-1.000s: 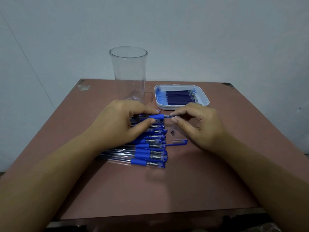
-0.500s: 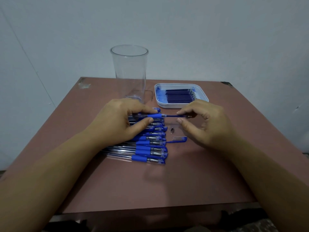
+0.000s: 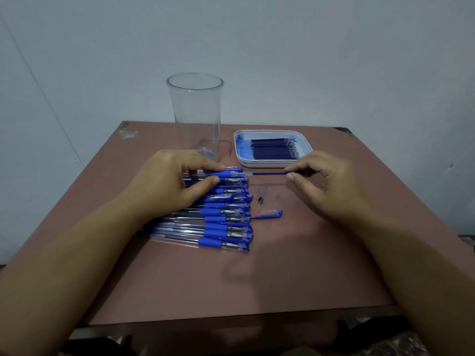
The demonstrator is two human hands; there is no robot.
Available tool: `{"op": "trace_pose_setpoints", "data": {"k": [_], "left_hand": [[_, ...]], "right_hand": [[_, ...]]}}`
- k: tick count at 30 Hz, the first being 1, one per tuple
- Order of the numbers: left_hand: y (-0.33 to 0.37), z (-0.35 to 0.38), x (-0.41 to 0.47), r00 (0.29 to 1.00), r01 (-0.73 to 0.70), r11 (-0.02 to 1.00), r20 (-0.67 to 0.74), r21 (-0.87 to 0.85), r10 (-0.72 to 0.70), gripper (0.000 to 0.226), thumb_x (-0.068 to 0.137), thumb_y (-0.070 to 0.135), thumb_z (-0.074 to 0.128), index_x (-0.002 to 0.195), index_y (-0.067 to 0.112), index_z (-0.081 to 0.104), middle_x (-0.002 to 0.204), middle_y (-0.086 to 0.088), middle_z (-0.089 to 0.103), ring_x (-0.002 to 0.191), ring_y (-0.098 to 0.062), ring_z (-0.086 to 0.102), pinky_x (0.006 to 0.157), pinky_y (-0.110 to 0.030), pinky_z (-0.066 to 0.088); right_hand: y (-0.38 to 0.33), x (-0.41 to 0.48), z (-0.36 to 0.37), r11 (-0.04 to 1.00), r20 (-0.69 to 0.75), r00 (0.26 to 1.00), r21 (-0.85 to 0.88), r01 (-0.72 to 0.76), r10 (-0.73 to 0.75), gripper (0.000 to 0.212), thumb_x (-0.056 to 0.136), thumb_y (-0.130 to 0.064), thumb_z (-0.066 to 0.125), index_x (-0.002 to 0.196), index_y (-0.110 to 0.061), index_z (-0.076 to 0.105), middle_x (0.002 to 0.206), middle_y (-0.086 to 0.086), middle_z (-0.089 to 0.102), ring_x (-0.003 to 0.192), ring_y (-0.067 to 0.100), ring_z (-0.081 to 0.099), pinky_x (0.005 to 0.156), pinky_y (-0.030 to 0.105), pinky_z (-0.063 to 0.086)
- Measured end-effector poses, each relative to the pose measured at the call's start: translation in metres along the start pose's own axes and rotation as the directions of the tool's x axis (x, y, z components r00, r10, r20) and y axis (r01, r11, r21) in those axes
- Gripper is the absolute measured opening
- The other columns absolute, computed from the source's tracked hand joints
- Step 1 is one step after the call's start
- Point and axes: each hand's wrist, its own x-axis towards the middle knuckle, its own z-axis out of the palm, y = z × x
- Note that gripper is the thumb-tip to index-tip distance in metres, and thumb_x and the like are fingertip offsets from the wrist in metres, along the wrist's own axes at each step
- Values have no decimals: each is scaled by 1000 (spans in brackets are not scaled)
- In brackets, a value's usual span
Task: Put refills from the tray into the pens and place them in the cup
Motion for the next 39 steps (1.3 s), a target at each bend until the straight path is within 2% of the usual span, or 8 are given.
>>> {"op": "trace_pose_setpoints", "data": {"k": [4, 7, 13, 23, 26, 32, 36, 39], "left_hand": [[-1, 0, 0, 1000, 2, 1000, -1, -7, -2, 26, 85, 42, 63, 108, 34, 73, 90, 25, 66, 79, 1, 64, 69, -21, 50], [0, 1, 1, 1000, -1, 1000, 3, -12, 1, 27, 85, 44, 62, 108, 34, 73, 90, 27, 65, 80, 2, 64, 69, -20, 50], [1, 1, 3, 999, -1, 1000, 35, -20, 2, 30, 85, 47, 59, 110, 36, 72, 90, 19, 70, 80, -1, 65, 69, -20, 50], [0, 1, 3, 1000, 1, 1000, 18, -29, 0, 29, 85, 45, 61, 107, 33, 73, 90, 21, 69, 79, 0, 65, 69, -19, 50], [0, 2, 3, 1000, 5, 1000, 14, -31, -5, 29, 84, 46, 60, 107, 33, 74, 89, 22, 69, 79, 2, 64, 69, -17, 49], [-1, 1, 4, 1000, 4, 1000, 16, -15, -3, 29, 85, 47, 60, 107, 35, 73, 89, 26, 67, 79, 3, 64, 67, -14, 48], [-2, -1, 4, 1000, 9, 1000, 23, -20, -9, 29, 84, 46, 60, 108, 35, 73, 89, 29, 65, 80, 5, 63, 67, -10, 47], [-2, 0, 5, 999, 8, 1000, 38, -25, -7, 30, 85, 48, 59, 108, 36, 72, 91, 26, 67, 81, 2, 65, 68, -13, 49]], "right_hand": [[15, -1, -9, 997, 8, 997, -21, -78, 78, 11, 82, -5, 74, 89, -14, 72, 81, -7, 65, 76, 6, 58, 71, 10, 43], [22, -2, -10, 993, 115, 987, -49, -108, 113, 14, 81, -6, 76, 86, -18, 72, 82, -4, 66, 78, 8, 58, 70, 10, 43], [26, -1, -9, 977, 283, 936, -99, -190, 211, 14, 85, -15, 72, 88, -29, 70, 90, -12, 63, 84, 2, 58, 72, 9, 44], [17, 29, -27, 977, 187, 975, -198, -80, 117, 15, 84, -19, 74, 99, -21, 73, 90, -10, 63, 83, 2, 58, 76, 6, 41], [19, 54, -29, 961, 239, 958, -262, -94, 159, 17, 87, -25, 71, 104, -23, 71, 97, -8, 64, 88, 4, 57, 76, 3, 40], [33, 86, -12, 927, 391, 863, -316, -200, 320, 29, 84, -33, 74, 111, -23, 70, 107, -10, 64, 84, -2, 53, 60, -7, 31], [44, 93, -3, 925, 459, 823, -326, -194, 334, 34, 81, -29, 78, 113, -22, 72, 104, -10, 66, 79, -5, 55, 62, -7, 33], [50, 95, -1, 926, 475, 811, -319, -202, 341, 30, 81, -27, 77, 111, -23, 72, 103, -11, 66, 77, -12, 52, 61, -7, 33]]}}
